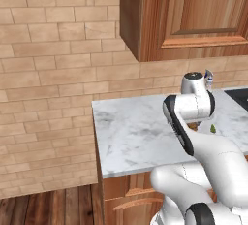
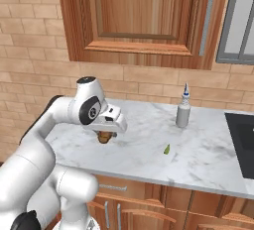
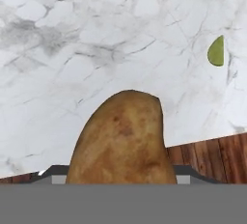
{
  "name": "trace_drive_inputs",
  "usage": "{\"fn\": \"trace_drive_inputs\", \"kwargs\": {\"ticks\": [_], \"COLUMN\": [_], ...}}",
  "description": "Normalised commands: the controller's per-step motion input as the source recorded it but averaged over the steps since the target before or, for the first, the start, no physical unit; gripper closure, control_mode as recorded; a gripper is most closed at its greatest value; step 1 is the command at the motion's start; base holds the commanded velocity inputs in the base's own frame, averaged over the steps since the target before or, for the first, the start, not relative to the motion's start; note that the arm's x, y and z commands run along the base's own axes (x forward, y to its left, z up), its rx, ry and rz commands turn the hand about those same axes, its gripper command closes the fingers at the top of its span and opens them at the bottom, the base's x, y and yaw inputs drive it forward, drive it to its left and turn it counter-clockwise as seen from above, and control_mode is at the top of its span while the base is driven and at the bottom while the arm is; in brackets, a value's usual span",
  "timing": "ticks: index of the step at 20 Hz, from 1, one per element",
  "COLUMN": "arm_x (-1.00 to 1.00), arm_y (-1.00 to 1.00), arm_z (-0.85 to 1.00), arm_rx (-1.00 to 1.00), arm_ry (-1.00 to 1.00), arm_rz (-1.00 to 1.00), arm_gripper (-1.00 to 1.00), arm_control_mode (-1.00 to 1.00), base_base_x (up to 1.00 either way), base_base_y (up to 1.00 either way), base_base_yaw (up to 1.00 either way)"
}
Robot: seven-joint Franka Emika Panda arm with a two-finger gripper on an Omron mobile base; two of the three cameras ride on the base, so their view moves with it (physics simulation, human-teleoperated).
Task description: Place the lemon wedge and potato inside the fridge drawer. Close the drawer after placing the vegetables.
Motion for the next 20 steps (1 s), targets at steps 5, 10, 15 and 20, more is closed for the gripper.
{"fn": "trace_drive_inputs", "kwargs": {"ticks": [5, 10, 15, 20], "arm_x": [-0.01, -0.08, -0.10, 0.00], "arm_y": [0.02, -0.05, -0.08, 0.00], "arm_z": [0.00, 0.00, 0.00, 0.00], "arm_rx": [0.00, 0.00, 0.01, 0.00], "arm_ry": [0.00, 0.00, 0.00, 0.00], "arm_rz": [0.01, -0.14, -0.06, 0.00], "arm_gripper": [1.00, 1.00, 1.00, 1.00], "arm_control_mode": [-1.00, -1.00, 1.00, 1.00], "base_base_x": [0.00, 0.00, -0.50, -0.27], "base_base_y": [0.00, 0.00, -0.44, -0.26], "base_base_yaw": [0.00, 0.00, -0.43, -0.84]}}
